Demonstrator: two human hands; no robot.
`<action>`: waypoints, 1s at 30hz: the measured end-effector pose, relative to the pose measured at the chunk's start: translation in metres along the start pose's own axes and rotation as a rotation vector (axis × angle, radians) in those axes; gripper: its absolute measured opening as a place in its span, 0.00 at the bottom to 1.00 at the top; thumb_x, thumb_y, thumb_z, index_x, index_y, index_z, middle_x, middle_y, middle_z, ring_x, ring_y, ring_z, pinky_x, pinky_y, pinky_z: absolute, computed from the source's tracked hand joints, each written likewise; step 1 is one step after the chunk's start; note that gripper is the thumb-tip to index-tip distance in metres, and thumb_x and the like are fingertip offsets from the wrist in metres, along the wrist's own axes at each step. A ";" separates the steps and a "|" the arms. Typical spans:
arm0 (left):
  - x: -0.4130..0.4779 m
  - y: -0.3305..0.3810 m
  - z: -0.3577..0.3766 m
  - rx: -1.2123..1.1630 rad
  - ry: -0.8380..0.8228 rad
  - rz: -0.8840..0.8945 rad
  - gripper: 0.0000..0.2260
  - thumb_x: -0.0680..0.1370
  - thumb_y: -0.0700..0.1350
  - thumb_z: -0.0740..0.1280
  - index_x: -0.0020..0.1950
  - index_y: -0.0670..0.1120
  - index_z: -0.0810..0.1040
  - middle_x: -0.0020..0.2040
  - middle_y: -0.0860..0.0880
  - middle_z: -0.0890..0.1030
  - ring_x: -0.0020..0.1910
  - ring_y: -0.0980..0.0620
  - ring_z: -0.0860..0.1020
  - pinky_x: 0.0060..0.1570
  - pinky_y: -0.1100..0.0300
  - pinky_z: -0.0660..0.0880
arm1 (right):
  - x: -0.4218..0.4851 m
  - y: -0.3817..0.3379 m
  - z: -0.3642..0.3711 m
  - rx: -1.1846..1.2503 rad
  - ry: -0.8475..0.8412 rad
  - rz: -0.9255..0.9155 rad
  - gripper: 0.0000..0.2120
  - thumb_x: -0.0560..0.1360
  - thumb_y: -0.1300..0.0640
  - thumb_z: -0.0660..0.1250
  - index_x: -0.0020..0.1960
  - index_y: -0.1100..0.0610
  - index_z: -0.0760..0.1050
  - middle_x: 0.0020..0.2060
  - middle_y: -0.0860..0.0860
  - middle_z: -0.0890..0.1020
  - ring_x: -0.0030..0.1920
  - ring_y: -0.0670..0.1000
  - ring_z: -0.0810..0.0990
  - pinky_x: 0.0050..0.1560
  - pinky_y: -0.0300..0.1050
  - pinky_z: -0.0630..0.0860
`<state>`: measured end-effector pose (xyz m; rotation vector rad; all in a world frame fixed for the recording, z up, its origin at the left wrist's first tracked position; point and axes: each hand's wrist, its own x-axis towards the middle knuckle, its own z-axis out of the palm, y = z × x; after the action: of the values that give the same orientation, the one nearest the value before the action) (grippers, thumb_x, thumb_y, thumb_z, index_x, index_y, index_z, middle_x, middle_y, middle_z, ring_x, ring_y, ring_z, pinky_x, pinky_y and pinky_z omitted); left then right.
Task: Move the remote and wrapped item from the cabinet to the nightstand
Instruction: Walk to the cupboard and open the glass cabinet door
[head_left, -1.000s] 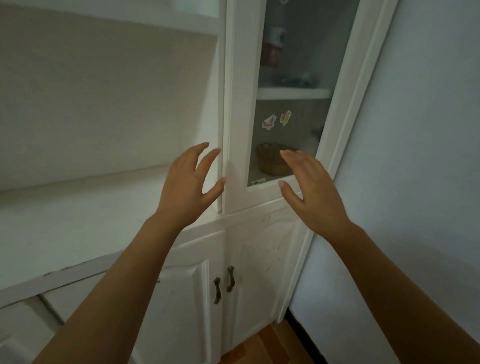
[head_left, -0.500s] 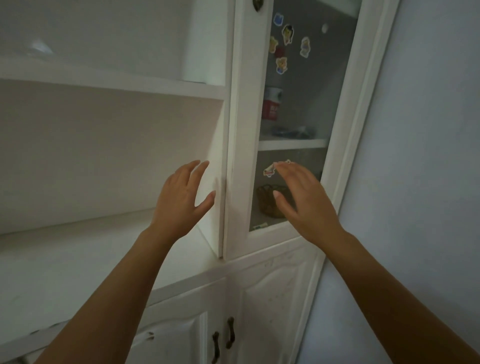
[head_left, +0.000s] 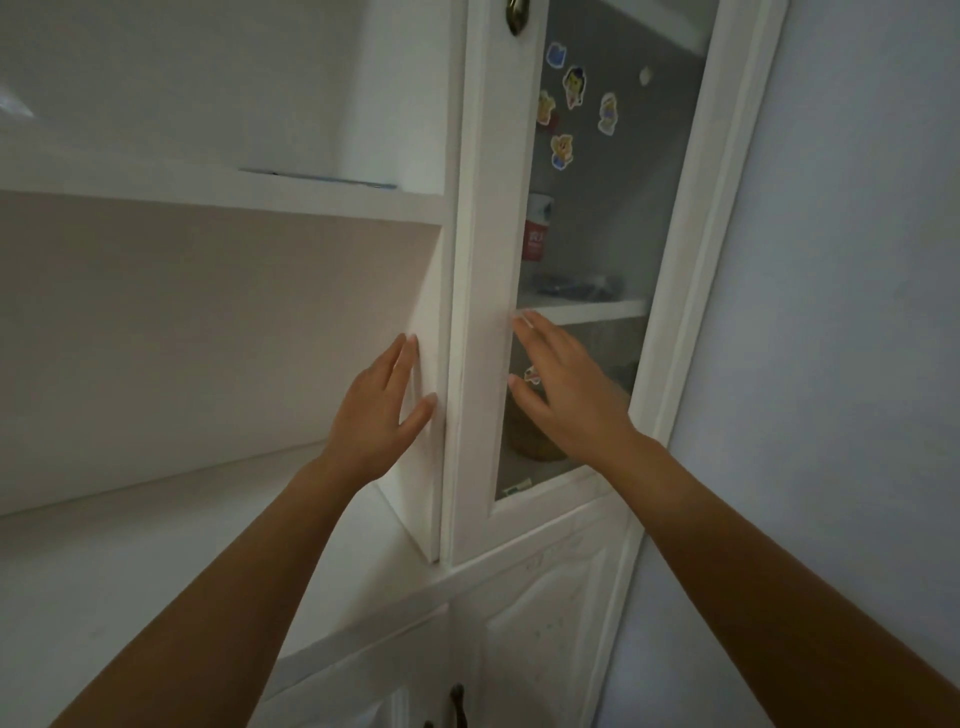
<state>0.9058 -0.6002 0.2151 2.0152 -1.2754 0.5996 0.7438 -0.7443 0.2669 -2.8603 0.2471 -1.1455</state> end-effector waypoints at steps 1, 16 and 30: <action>0.000 -0.003 0.003 -0.025 0.000 0.007 0.33 0.74 0.64 0.47 0.74 0.48 0.47 0.76 0.47 0.52 0.73 0.50 0.53 0.71 0.50 0.53 | 0.002 -0.002 0.003 -0.003 0.000 0.008 0.29 0.78 0.50 0.58 0.74 0.53 0.50 0.74 0.52 0.55 0.73 0.54 0.56 0.69 0.51 0.58; 0.001 -0.024 0.018 -0.187 -0.010 0.086 0.36 0.72 0.66 0.53 0.74 0.55 0.41 0.76 0.54 0.43 0.71 0.60 0.47 0.67 0.57 0.52 | 0.012 -0.027 0.038 0.004 0.049 0.151 0.39 0.74 0.41 0.59 0.68 0.46 0.32 0.75 0.51 0.41 0.74 0.52 0.43 0.71 0.51 0.48; -0.001 -0.019 0.018 -0.203 0.003 0.075 0.35 0.72 0.65 0.51 0.74 0.51 0.43 0.76 0.49 0.47 0.74 0.52 0.51 0.71 0.49 0.55 | 0.016 -0.040 0.052 -0.013 0.106 0.272 0.45 0.72 0.43 0.64 0.73 0.54 0.36 0.75 0.52 0.44 0.74 0.52 0.44 0.72 0.57 0.52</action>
<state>0.9233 -0.6069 0.1968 1.8066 -1.3580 0.4859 0.7961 -0.7078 0.2440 -2.6710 0.6281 -1.2413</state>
